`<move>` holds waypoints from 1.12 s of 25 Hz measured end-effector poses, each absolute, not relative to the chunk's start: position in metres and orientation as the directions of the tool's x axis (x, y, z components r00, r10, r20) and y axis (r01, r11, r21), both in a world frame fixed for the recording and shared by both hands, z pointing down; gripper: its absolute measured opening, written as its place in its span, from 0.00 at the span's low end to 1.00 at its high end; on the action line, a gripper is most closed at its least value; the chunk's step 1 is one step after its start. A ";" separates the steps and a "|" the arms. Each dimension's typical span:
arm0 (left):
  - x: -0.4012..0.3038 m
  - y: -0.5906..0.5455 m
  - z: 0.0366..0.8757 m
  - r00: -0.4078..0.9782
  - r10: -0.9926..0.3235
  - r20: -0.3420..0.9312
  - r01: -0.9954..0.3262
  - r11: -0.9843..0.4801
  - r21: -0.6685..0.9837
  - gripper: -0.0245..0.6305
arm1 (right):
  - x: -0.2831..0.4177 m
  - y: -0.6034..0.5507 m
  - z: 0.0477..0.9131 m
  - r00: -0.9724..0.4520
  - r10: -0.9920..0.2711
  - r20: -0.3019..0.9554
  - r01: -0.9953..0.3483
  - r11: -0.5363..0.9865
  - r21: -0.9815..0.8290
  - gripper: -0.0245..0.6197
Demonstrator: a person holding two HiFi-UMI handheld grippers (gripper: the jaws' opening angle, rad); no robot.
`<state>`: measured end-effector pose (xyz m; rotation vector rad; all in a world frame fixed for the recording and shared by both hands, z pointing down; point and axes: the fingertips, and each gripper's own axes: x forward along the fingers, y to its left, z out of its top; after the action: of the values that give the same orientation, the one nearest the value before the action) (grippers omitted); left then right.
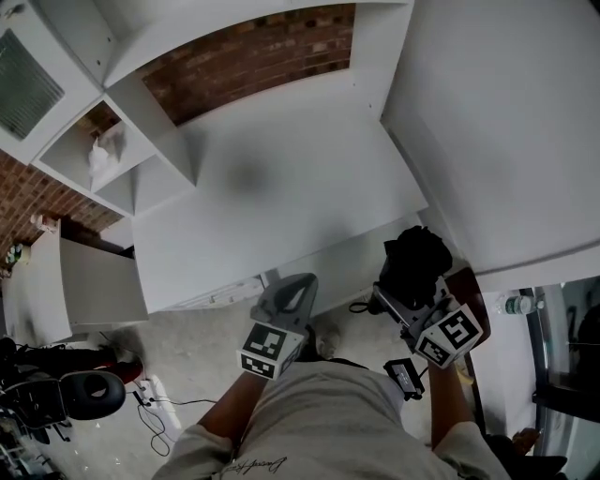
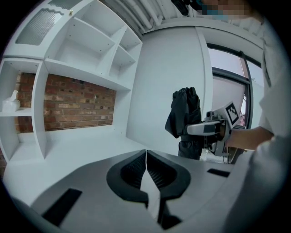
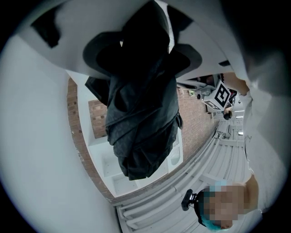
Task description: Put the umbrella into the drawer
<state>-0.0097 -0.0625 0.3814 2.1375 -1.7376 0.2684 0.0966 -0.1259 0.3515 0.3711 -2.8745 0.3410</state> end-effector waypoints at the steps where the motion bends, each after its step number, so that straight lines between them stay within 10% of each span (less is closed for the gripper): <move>1: -0.012 -0.065 0.382 0.223 -0.899 0.376 -0.971 -0.170 0.168 0.06 | 0.094 -0.128 0.352 -0.942 -0.219 0.253 -0.271 0.944 -0.191 0.46; 28: -0.067 -0.104 0.441 0.257 -0.839 0.479 -0.960 -0.163 0.229 0.06 | 0.016 -0.172 0.417 -0.907 -0.112 0.406 -0.115 0.993 0.017 0.46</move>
<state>-0.0667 -0.1044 0.4410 2.0520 -1.6278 0.3309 0.0163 -0.1725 0.4167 0.1624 -2.7178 0.0104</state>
